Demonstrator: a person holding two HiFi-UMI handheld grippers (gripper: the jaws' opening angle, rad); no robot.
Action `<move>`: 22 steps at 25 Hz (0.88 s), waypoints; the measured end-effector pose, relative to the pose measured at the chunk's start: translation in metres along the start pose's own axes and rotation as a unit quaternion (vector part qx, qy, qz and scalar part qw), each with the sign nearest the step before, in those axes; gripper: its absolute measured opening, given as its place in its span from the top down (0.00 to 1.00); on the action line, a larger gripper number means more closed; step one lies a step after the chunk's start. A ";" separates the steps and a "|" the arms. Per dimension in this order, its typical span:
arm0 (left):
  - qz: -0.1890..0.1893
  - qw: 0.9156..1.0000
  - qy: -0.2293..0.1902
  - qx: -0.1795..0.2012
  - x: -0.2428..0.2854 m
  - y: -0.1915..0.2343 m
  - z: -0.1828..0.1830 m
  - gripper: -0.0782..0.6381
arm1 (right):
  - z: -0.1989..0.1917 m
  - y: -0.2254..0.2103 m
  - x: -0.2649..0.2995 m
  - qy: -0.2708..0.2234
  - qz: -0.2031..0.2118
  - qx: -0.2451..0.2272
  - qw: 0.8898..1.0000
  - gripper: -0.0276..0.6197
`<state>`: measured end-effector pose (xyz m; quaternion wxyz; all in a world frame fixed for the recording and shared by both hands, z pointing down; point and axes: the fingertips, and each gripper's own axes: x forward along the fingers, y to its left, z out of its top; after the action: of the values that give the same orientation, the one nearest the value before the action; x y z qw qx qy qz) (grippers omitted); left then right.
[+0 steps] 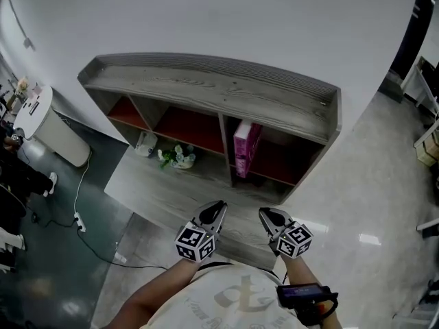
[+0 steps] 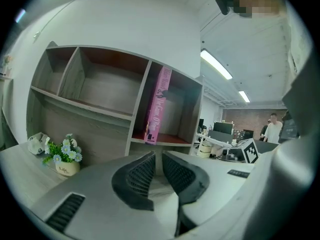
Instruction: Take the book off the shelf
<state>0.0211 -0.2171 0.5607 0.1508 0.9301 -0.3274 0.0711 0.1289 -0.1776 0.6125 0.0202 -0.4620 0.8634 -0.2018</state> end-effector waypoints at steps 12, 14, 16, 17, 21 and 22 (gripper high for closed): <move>0.014 1.000 -0.020 0.014 0.042 -0.005 0.043 0.58 | 0.003 -0.012 -0.002 -0.005 -0.004 0.007 1.000 0.95; 0.020 0.999 -0.026 0.016 0.048 -0.004 0.053 0.58 | 0.004 -0.014 -0.002 -0.007 -0.005 0.009 1.000 0.95; 0.024 0.999 -0.031 0.017 0.055 -0.002 0.062 0.52 | 0.005 -0.016 -0.001 -0.008 -0.006 0.010 1.000 0.95; 0.026 0.999 -0.033 0.017 0.058 -0.001 0.067 0.52 | 0.006 -0.016 -0.001 -0.009 -0.006 0.011 1.000 0.95; 0.032 0.998 -0.042 0.021 0.071 -0.001 0.084 0.52 | 0.005 -0.019 -0.002 -0.010 -0.007 0.014 1.000 0.95; 0.032 0.998 -0.044 0.022 0.075 -0.001 0.088 0.52 | 0.005 -0.020 -0.001 -0.010 -0.007 0.015 1.000 0.95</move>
<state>0.0831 -0.2892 0.4948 0.1128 0.9243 -0.3621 0.0418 0.1465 -0.1880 0.6149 0.0344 -0.4700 0.8567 -0.2097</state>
